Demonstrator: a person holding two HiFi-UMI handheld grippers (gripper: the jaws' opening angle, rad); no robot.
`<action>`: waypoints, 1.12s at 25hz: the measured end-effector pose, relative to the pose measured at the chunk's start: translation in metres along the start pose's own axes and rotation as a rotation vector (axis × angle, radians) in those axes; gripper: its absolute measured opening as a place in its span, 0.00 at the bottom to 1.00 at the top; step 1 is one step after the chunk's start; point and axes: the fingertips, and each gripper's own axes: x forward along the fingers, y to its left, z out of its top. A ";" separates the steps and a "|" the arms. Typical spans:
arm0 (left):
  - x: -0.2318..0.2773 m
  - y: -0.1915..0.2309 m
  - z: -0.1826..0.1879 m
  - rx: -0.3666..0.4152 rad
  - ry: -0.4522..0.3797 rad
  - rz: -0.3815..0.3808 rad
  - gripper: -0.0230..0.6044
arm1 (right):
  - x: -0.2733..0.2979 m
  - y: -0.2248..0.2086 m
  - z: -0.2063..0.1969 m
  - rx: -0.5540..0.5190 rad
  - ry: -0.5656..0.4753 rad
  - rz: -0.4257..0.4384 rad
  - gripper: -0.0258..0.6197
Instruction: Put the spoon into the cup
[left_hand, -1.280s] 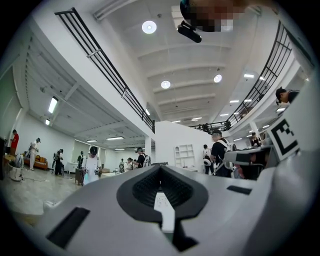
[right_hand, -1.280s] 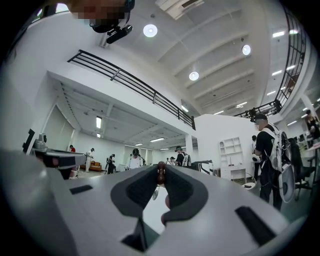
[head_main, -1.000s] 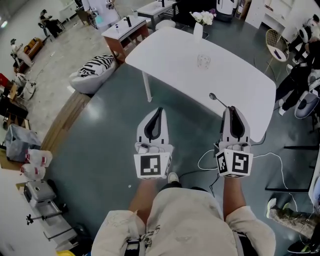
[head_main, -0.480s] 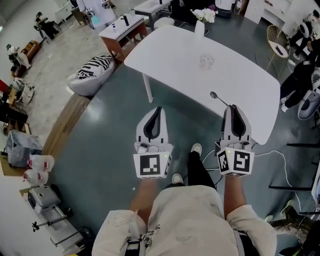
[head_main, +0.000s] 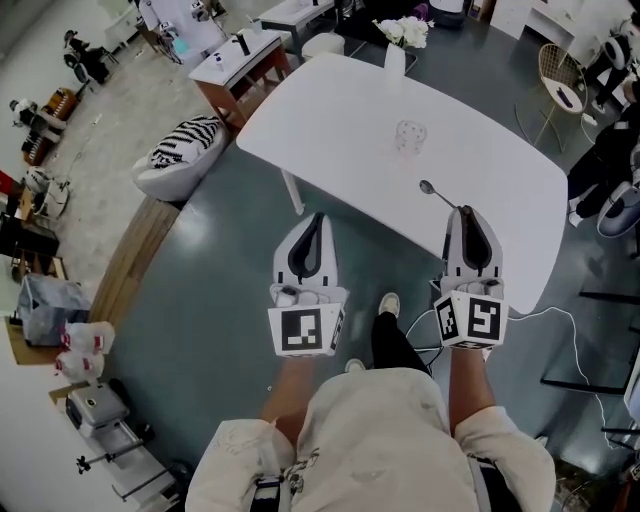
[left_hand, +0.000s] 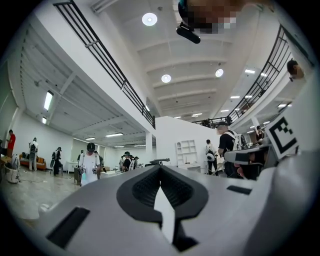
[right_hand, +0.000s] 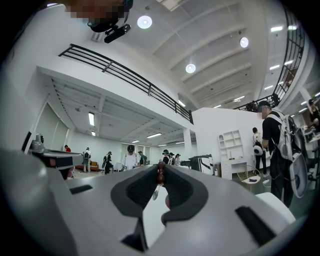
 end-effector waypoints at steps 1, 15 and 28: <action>0.012 -0.003 0.001 0.002 -0.001 0.000 0.04 | 0.009 -0.008 0.000 0.005 0.002 0.000 0.08; 0.167 -0.030 -0.001 0.026 -0.006 -0.008 0.04 | 0.132 -0.108 -0.012 0.070 -0.007 -0.004 0.08; 0.263 -0.047 -0.020 0.049 0.014 0.001 0.04 | 0.210 -0.164 -0.038 0.097 0.037 0.029 0.08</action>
